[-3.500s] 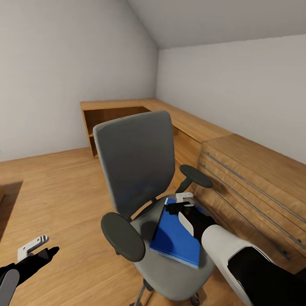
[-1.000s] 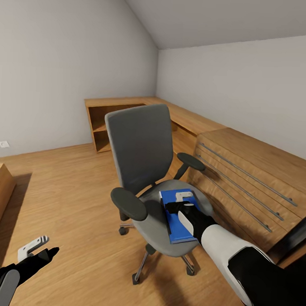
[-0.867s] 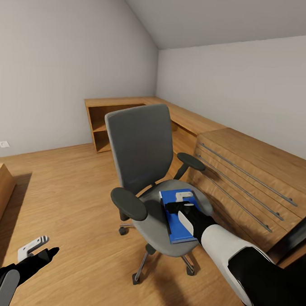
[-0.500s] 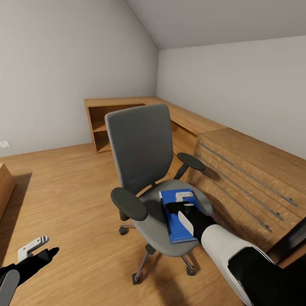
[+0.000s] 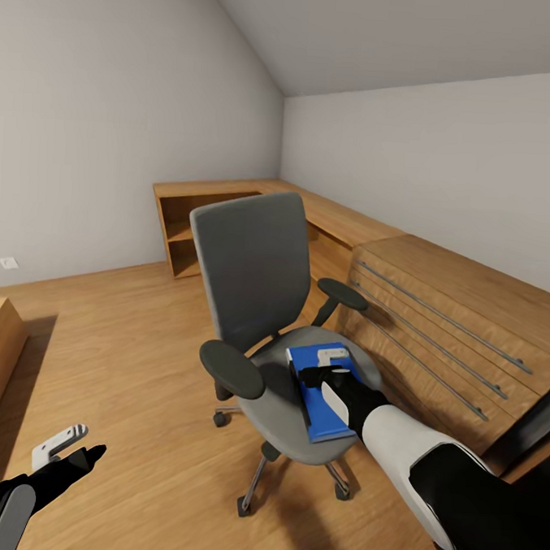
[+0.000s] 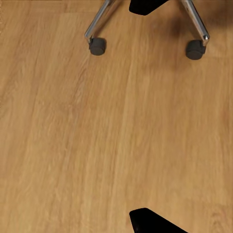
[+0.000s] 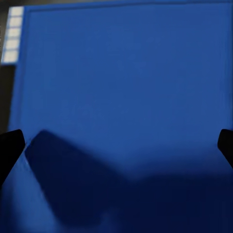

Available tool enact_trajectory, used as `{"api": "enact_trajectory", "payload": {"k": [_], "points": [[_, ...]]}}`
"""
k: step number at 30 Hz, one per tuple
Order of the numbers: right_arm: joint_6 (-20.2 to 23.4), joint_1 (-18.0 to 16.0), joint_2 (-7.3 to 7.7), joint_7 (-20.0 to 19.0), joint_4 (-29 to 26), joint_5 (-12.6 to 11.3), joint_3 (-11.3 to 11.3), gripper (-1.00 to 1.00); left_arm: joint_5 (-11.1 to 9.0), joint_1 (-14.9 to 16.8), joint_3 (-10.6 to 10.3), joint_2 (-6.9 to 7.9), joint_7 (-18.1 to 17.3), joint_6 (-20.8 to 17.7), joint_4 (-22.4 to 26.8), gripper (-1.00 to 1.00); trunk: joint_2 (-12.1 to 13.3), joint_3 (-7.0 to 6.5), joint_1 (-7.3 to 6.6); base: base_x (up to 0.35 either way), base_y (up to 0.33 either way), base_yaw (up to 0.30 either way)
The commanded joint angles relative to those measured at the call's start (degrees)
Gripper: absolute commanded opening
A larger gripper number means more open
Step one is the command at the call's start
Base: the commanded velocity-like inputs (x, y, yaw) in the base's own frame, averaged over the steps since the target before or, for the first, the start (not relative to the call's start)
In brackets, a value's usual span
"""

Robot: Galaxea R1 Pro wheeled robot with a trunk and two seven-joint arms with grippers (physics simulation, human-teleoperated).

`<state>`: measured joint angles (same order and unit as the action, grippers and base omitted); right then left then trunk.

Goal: In the bedroom, organize the workspace by keeping the computer under the desk, ensuring the monitor is on the desk, placing the keyboard on the desk next to the monitor, placing the mouse on the desk next to the keyboard, moving the folder from the swivel chair onto the desk next to the mouse, stacking the notebook on top of the folder with the pen on top of the notebook, and positioning the swivel chair next to the desk.

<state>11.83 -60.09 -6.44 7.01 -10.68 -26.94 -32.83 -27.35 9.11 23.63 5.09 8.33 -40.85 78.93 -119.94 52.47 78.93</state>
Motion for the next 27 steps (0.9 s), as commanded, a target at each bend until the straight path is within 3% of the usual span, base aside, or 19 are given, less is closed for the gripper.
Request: {"api": "enact_trajectory", "payload": {"k": [1,27], "points": [[0.3,0.0,0.02,0.4,-0.1,-0.5,-0.5,1.00,-0.6,0.0,0.0,0.01,0.5,-0.2,0.0,1.00,0.0,-0.04,-0.01,0.000,0.000,0.000],[0.3,0.0,0.02,0.4,-0.1,-0.5,-0.5,1.00,-0.7,0.0,0.0,0.01,0.5,0.0,-0.4,1.00,0.0,-2.34,-0.01,0.000,0.000,0.000]]}}
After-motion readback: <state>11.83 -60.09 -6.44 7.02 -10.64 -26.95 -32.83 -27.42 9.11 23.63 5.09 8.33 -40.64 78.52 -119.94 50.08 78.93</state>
